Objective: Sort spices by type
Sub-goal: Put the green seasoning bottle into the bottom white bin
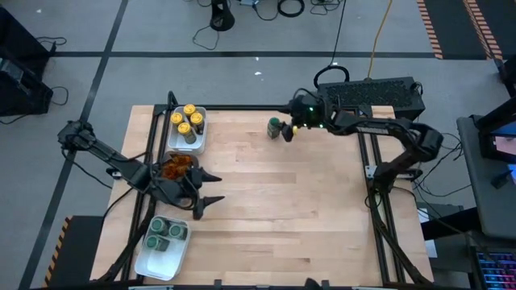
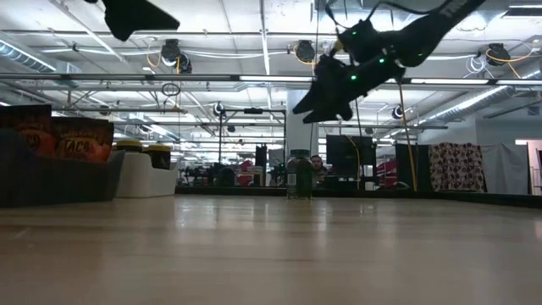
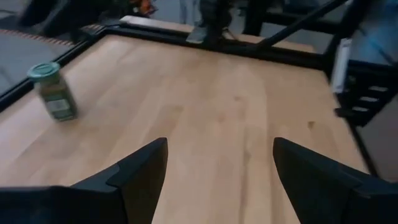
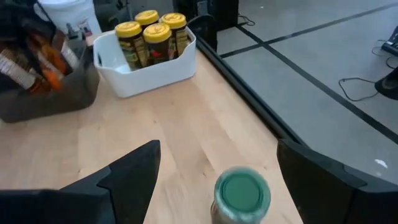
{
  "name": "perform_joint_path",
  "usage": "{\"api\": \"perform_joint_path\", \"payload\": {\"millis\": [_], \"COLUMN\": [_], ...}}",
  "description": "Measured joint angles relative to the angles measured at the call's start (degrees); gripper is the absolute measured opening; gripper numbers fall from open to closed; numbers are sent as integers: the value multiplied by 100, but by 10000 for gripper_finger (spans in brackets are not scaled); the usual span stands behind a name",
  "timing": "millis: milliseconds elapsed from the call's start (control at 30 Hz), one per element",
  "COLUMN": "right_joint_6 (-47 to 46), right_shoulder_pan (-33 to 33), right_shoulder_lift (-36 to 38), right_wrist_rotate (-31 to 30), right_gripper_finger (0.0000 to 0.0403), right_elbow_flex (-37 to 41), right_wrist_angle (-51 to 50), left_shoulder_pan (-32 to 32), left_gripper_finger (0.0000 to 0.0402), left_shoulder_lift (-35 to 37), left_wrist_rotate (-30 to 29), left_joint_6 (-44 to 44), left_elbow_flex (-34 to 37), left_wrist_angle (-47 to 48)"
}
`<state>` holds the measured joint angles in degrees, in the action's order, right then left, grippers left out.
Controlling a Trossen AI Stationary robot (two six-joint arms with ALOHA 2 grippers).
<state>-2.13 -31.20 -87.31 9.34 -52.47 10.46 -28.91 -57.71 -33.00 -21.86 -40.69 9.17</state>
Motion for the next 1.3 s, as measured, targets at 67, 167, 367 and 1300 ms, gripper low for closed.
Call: {"api": "perform_joint_path", "payload": {"millis": [67, 167, 367, 1300], "right_joint_6": [-21, -21, -2, -5], "right_shoulder_pan": [2, 2, -8, 405], "right_shoulder_lift": [-220, -580, -1078, -1378], "right_wrist_rotate": [0, -7, -385, -1392], "right_gripper_finger": [306, 306, 306, 306], "right_elbow_flex": [-175, -374, -627, -686], "right_wrist_angle": [3, -37, -39, -291], "left_shoulder_pan": [-11, -75, -238, -219], "left_gripper_finger": [295, 295, 295, 295], "left_shoulder_lift": [11, 7, 2, 81], "left_wrist_rotate": [125, 174, 180, 902], "left_joint_6": [124, 237, 485, 1815], "left_elbow_flex": [2, 2, 4, 4], "left_wrist_angle": [-143, -186, -181, 123]}}
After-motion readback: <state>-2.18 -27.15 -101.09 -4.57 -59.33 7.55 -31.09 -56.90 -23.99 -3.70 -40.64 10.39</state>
